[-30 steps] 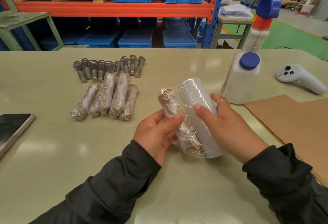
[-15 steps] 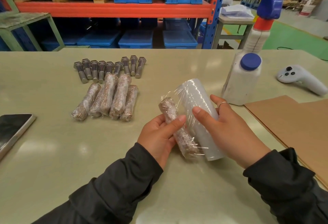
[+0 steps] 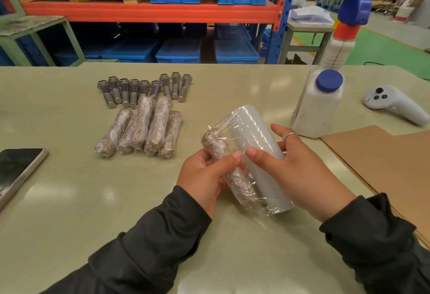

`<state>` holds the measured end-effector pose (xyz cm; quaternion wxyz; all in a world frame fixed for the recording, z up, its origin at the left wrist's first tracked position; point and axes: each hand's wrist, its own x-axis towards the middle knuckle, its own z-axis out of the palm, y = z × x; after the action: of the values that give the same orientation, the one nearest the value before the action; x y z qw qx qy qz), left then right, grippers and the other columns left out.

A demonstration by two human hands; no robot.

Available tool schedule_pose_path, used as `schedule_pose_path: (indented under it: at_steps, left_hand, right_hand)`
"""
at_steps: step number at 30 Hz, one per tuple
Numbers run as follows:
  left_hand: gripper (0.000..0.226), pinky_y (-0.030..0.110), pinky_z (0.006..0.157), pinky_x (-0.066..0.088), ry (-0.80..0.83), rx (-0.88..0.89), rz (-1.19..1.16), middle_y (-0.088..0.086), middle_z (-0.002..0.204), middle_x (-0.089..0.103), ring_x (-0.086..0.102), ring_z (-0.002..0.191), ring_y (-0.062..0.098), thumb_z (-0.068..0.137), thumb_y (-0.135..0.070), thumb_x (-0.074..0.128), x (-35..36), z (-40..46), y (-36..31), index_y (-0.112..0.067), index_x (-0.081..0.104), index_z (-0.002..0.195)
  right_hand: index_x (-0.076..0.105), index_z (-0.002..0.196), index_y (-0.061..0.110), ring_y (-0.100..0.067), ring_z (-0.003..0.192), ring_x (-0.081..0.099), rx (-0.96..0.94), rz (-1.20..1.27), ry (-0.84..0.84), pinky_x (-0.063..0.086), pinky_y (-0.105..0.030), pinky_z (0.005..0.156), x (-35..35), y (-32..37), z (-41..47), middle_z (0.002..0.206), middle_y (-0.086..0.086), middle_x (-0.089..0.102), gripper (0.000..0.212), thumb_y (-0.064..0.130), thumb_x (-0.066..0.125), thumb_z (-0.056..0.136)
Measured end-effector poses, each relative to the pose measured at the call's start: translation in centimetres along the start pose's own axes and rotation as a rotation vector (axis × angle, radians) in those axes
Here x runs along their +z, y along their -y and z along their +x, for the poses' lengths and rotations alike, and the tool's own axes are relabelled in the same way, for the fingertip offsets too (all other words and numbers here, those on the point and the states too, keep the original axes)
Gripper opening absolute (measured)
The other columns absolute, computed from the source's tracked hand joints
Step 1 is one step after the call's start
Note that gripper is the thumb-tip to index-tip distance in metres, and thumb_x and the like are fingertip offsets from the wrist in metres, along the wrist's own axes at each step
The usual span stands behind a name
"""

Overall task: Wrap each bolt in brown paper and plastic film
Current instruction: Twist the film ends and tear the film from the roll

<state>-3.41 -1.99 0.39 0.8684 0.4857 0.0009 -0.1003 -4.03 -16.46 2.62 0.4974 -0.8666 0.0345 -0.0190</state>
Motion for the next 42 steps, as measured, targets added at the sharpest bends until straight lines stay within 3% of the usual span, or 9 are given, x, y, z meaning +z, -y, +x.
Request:
schedule_pose_path:
  at_steps: [4, 7, 11, 18, 24, 31, 36, 39, 42]
  left_hand:
    - [0.019, 0.029, 0.057, 0.056, 0.000, 0.033, 0.051, 0.012, 0.069, 0.068, 0.065, 0.058, 0.021, 0.072, -0.001, 0.063, -0.2, 0.0, -0.1, -0.003, 0.063, 0.090]
    - [0.025, 0.029, 0.059, 0.056, -0.001, 0.073, 0.109, 0.008, 0.073, 0.070, 0.067, 0.061, 0.020, 0.068, -0.004, 0.067, -0.3, -0.2, -0.5, -0.005, 0.062, 0.093]
    - [0.027, 0.022, 0.058, 0.054, -0.032, 0.097, 0.131, -0.003, 0.069, 0.070, 0.067, 0.063, 0.011, 0.074, 0.004, 0.065, -0.1, -0.2, -0.4, -0.015, 0.062, 0.095]
    - [0.028, 0.025, 0.066, 0.055, -0.084, 0.254, 0.384, 0.000, 0.068, 0.067, 0.064, 0.066, 0.013, 0.066, -0.008, 0.078, -0.1, -0.8, -0.7, -0.035, 0.071, 0.071]
    - [0.023, 0.012, 0.051, 0.045, -0.126, 0.352, 0.546, -0.012, 0.054, 0.059, 0.054, 0.049, 0.000, 0.066, -0.006, 0.078, 0.4, -1.5, -0.9, -0.022, 0.066, 0.076]
    - [0.038, 0.020, 0.062, 0.054, -0.138, 0.335, 0.558, -0.003, 0.068, 0.067, 0.064, 0.061, 0.007, 0.062, -0.002, 0.081, 0.4, -1.6, -1.1, -0.019, 0.061, 0.089]
    - [0.040, 0.025, 0.067, 0.056, -0.095, 0.319, 0.563, 0.006, 0.079, 0.069, 0.066, 0.071, 0.021, 0.054, -0.019, 0.081, 0.9, -1.9, -1.3, -0.021, 0.063, 0.090]
    - [0.030, 0.034, 0.074, 0.055, -0.092, 0.243, 0.435, 0.007, 0.081, 0.070, 0.067, 0.074, 0.020, 0.067, -0.001, 0.078, 0.3, -1.5, -1.5, -0.015, 0.064, 0.090]
    - [0.025, 0.028, 0.066, 0.057, -0.067, 0.128, 0.256, 0.000, 0.072, 0.071, 0.068, 0.068, 0.014, 0.075, 0.008, 0.065, -0.1, -1.2, -1.6, -0.015, 0.063, 0.084]
  right_hand:
    - [0.024, 0.146, 0.026, 0.006, 0.083, 0.054, -0.017, -0.020, -0.025, 0.038, -0.007, 0.064, -0.2, -0.1, 0.0, 0.095, 0.020, 0.051, 0.094, 0.056, 0.066, 0.067]
    - [0.024, 0.146, 0.026, -0.005, 0.095, 0.052, -0.050, -0.115, -0.066, 0.036, -0.008, 0.067, -0.4, -0.1, 0.0, 0.113, 0.008, 0.049, 0.108, 0.067, 0.061, 0.053]
    - [0.022, 0.147, 0.022, -0.005, 0.097, 0.041, -0.094, -0.218, -0.124, 0.028, 0.004, 0.066, -0.4, -0.4, 0.2, 0.114, 0.007, 0.035, 0.101, 0.057, 0.069, 0.065]
    - [0.016, 0.149, 0.018, -0.011, 0.117, 0.040, -0.154, -0.313, -0.136, 0.022, -0.007, 0.072, 0.2, -0.4, 0.1, 0.113, 0.007, 0.030, 0.103, 0.060, 0.064, 0.068]
    - [0.015, 0.149, 0.019, -0.018, 0.120, 0.045, -0.162, -0.374, -0.144, 0.032, -0.019, 0.085, 1.0, -0.1, 0.2, 0.127, 0.000, 0.035, 0.098, 0.054, 0.064, 0.072]
    - [0.020, 0.147, 0.019, -0.022, 0.116, 0.048, -0.154, -0.444, -0.165, 0.039, -0.028, 0.082, 1.4, 0.2, 0.3, 0.125, -0.001, 0.036, 0.091, 0.052, 0.065, 0.075]
    - [0.027, 0.143, 0.018, -0.026, 0.108, 0.048, -0.160, -0.563, -0.108, 0.046, -0.035, 0.084, 1.7, 1.1, 0.2, 0.118, -0.002, 0.032, 0.072, 0.042, 0.058, 0.083]
    - [0.035, 0.138, 0.019, -0.026, 0.108, 0.048, -0.075, -0.536, -0.032, 0.046, -0.039, 0.090, 1.4, 1.4, 0.7, 0.120, -0.004, 0.036, 0.066, 0.047, 0.056, 0.082]
    - [0.041, 0.133, 0.019, -0.026, 0.109, 0.048, -0.045, -0.570, 0.022, 0.045, -0.041, 0.092, 1.5, 1.9, 1.2, 0.120, -0.006, 0.041, 0.060, 0.049, 0.053, 0.082]
